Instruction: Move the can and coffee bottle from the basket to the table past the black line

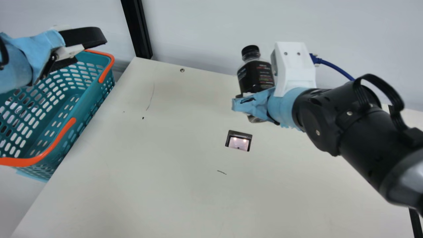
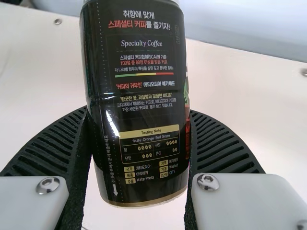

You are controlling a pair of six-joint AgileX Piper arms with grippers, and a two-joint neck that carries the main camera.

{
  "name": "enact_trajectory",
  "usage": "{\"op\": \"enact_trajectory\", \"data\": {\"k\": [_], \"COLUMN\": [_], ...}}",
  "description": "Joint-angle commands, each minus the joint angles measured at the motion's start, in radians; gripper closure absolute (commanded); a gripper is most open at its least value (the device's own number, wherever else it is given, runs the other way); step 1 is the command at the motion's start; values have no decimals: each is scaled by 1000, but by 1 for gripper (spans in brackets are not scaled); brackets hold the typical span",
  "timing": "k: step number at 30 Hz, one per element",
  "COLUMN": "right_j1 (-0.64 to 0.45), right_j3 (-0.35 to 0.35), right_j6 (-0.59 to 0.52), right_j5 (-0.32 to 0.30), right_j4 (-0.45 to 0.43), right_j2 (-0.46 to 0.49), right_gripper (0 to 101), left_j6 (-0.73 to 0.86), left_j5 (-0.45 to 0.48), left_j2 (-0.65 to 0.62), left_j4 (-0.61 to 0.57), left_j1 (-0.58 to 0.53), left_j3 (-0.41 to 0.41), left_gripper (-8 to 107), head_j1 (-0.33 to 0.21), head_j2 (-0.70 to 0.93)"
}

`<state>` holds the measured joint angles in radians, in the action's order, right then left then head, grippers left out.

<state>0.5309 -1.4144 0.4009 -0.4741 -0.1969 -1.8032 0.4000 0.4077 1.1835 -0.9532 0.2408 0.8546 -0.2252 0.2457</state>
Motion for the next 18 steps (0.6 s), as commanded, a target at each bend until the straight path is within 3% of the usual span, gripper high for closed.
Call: {"op": "enact_trajectory", "data": {"k": [1,18], "right_j1": [-12,-201], "right_j3": [23,274], "right_j6": [40,252], "right_j5": [-1,-54], "right_j4": [-42,-240], "right_j2": [19,229], "right_gripper": [101,101], "left_j6": [0,0], "left_j5": [0,0], "left_j2": [0,0], "left_j4": [0,0], "left_j1": [0,0], "left_j3": [0,0], "left_gripper": [9,9], "head_j1": [-4,-4], "head_j2": [-14,-368]}}
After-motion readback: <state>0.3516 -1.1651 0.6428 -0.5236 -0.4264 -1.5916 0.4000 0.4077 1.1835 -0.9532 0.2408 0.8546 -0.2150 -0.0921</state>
